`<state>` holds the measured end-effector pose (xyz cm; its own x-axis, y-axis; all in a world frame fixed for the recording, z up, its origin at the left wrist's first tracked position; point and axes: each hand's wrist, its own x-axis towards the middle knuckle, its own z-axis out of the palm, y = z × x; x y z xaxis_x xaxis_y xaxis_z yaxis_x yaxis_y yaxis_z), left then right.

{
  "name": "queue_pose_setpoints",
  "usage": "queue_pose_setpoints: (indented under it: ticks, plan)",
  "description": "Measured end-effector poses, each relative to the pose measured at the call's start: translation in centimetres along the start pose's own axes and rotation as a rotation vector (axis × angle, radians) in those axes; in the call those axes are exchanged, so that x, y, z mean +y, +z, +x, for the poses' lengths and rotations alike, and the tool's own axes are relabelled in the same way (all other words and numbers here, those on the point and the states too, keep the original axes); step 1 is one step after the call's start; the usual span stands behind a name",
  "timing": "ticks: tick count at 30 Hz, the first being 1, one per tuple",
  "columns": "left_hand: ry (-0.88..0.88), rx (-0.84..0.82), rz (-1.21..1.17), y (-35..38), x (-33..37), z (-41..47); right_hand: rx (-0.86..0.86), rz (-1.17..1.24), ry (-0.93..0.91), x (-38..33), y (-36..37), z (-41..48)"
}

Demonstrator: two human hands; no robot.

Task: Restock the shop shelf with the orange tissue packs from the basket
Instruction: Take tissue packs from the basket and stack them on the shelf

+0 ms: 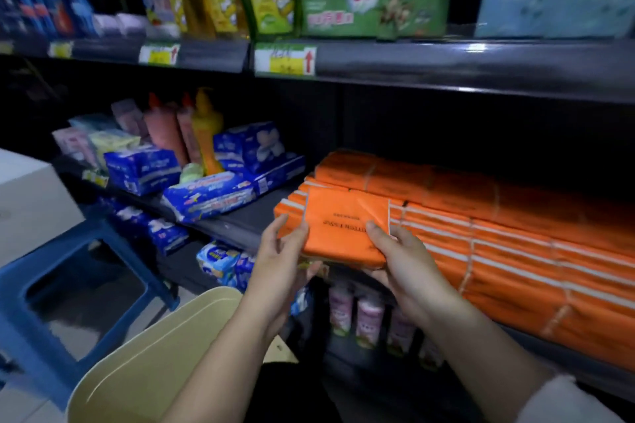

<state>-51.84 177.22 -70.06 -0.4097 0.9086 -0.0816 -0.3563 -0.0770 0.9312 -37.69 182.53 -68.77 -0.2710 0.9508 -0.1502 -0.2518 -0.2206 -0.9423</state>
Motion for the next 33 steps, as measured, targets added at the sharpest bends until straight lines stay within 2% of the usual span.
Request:
queue_pose_setpoints:
  ticks: [6,11,15,17,20,23,26,28,33]
  plan:
    - [0.036,0.08,0.102,5.1,0.2,1.9,0.012,0.014,-0.013,-1.7,-4.7,0.8]
    - [0.083,0.054,0.269,7.3,-0.5,2.8,0.029,-0.09,-0.081,-3.0,-7.8,1.7]
    - [0.102,-0.11,0.452,8.3,-1.1,3.5,-0.157,-0.286,0.029,-3.3,-9.1,2.0]
    - [0.077,-0.202,0.455,8.5,-1.2,4.2,-0.168,-0.304,0.038,-3.1,-9.3,2.4]
    - [0.09,-0.25,0.555,8.3,-1.6,5.4,-0.149,-0.273,0.028,-3.3,-9.5,2.8]
    - [0.165,-0.225,0.605,8.0,-2.1,6.4,-0.066,-0.247,0.031,-3.6,-9.5,3.3]
    - [0.3,-0.06,0.623,7.3,-1.8,7.2,0.107,-0.094,0.058,-3.9,-9.7,4.1]
    - [0.322,0.012,0.6,6.9,-1.6,7.4,0.194,0.012,0.086,-4.0,-9.8,4.4]
    - [0.319,-0.045,0.722,6.8,-2.2,7.1,0.323,0.142,0.145,-3.3,-8.7,4.9]
